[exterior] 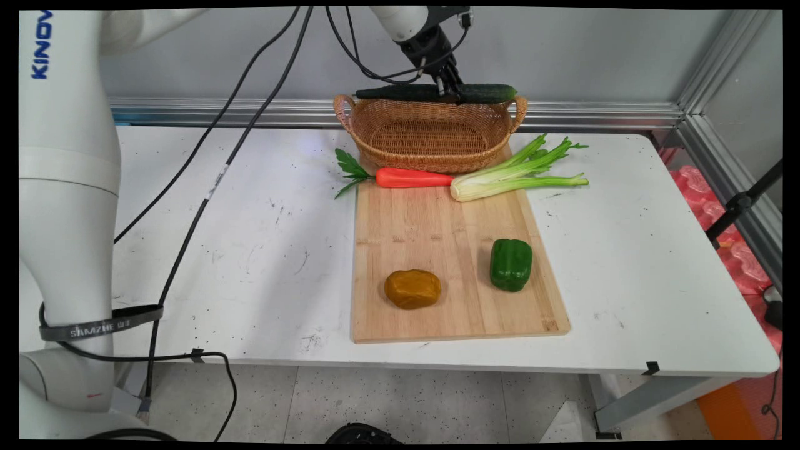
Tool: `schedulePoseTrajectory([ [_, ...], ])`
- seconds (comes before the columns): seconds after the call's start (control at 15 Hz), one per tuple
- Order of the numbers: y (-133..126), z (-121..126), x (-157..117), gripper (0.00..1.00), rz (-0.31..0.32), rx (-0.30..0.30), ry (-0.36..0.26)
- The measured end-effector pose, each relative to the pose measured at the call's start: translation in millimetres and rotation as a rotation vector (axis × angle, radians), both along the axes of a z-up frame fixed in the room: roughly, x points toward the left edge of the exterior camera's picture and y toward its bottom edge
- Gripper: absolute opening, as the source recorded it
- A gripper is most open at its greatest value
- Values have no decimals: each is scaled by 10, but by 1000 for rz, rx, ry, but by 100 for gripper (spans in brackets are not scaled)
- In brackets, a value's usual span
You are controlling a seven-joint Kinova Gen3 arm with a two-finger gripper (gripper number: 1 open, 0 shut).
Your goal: Place the picked object in the vegetable basket
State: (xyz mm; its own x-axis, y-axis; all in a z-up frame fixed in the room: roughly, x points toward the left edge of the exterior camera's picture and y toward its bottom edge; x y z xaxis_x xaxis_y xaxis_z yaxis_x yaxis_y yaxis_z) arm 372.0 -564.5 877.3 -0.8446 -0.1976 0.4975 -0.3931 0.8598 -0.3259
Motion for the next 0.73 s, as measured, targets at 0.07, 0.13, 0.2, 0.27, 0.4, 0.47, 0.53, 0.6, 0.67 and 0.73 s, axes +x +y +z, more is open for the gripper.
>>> schedulePoseTrajectory([
  [0.07,-31,-28,9,0,0,-1,0],
  [0.13,-59,-55,19,0,1,-2,0],
  [0.2,-76,-74,24,0,1,-2,-1],
  [0.27,-99,-98,29,0,1,-3,0],
  [0.4,-141,-148,32,100,-1,-3,3],
  [0.47,-158,-172,32,100,-1,-2,4],
  [0.53,-163,-183,32,100,-1,-1,5],
  [0.6,-173,-198,29,100,-1,0,7],
  [0.67,-175,-204,22,100,0,1,10],
  [0.73,-169,-205,17,100,3,4,15],
])
